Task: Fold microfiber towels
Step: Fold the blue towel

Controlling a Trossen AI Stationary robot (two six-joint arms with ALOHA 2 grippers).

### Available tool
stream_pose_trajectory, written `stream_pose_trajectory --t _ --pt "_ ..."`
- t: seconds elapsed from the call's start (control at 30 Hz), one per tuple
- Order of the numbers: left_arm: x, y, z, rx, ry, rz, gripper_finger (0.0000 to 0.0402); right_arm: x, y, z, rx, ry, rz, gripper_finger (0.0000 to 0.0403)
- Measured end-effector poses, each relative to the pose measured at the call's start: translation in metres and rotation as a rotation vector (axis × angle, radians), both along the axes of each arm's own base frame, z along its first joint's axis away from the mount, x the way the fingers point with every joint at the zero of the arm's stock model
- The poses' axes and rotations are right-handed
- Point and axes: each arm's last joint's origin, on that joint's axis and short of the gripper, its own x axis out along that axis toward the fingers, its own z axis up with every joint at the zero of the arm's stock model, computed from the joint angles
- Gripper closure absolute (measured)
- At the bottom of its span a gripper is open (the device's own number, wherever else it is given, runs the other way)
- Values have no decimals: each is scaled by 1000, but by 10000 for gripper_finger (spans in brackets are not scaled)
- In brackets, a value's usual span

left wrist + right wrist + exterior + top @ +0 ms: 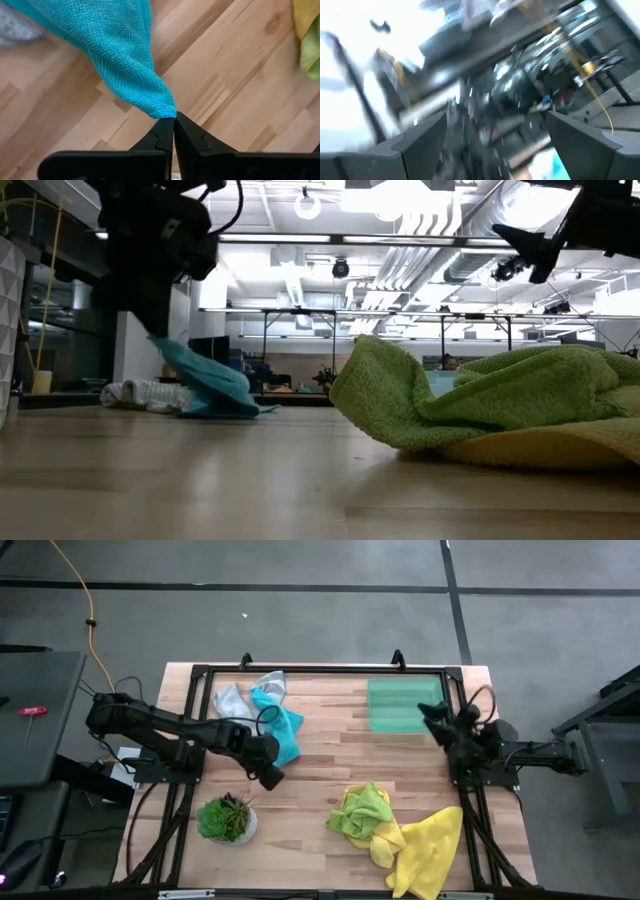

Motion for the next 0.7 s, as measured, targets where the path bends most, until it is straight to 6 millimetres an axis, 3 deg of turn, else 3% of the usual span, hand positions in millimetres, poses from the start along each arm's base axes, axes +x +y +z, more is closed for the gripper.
stream_pose_trajectory --t 0.1,0.23,0.43,0.57,0.7 --pt "-2 -2 -3 0 9 -8 402 6 0 3 11 49 32 69" --pt "1 -2 -3 15 -26 -27 401 29 0 10 8 204 60 69" --pt "7 -2 7 41 -145 -77 401 87 -5 23 1 442 31 69" --pt "1 -1 12 41 -145 -76 401 127 -9 35 95 481 33 69" --pt "-3 -1 12 36 -112 -30 401 167 -12 40 69 539 26 69"
